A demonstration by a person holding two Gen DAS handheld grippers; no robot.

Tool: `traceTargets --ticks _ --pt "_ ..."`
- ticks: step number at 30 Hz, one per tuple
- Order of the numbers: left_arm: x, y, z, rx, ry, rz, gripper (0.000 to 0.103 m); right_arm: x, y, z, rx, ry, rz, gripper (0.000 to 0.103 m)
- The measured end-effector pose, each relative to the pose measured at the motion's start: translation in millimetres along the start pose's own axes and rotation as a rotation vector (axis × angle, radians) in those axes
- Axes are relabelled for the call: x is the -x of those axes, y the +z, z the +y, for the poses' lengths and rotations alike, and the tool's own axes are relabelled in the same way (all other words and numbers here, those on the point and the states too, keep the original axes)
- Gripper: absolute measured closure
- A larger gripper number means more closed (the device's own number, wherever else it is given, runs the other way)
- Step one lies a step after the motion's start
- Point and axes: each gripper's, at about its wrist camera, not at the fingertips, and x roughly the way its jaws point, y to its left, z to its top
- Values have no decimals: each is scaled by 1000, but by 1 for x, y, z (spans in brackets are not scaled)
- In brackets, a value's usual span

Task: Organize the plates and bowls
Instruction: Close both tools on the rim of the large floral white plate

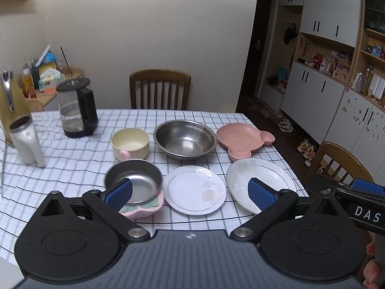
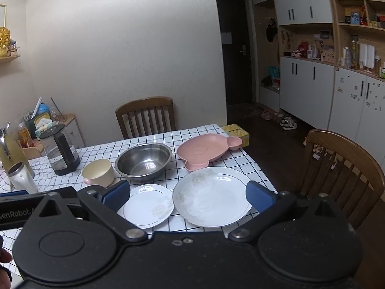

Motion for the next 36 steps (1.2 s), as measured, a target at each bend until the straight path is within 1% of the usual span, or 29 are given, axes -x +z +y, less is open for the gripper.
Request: traceTargets --ticks 4,8,15,17,19,21,23,24,26,28,30,32,33,35,36 --pt "-30 4 -14 32 -4 54 0 -28 9 -20 13 30 35 0" --pt "-62 7 -31 64 -7 111 0 -66 21 -42 52 38 78 0" --pt "-119 6 -60 97 0 229 0 -146 35 -87 108 46 226 1" --pt "-136 6 -65 126 -17 260 0 -169 39 -100 122 49 277 4" --pt "-153 3 -70 156 -14 305 0 -192 41 -110 131 73 336 6" --pt "-167 0 -74 178 -4 337 0 -214 41 -118 146 84 393 12" --pt "-182 -3 -77 200 -1 376 0 -234 39 -123 160 115 455 14" --pt "-188 -4 -77 216 -4 396 0 -243 39 -125 166 124 479 19" --pt "-200 -8 -79 243 1 425 1 -259 37 -127 191 142 518 21" --pt "-211 -10 -81 257 14 450 1 -272 37 -130 209 155 545 25" --pt "-221 -13 -83 271 11 471 9 -286 40 -134 224 164 580 28" --pt "-230 -16 -86 274 12 494 18 -300 41 -140 228 169 610 34" --pt "-234 -18 -87 273 16 503 20 -306 41 -142 228 169 624 36" --pt "-240 -19 -89 274 2 521 30 -317 41 -145 219 176 655 43" --pt "-243 -19 -90 274 -1 527 31 -322 40 -146 215 183 670 48"
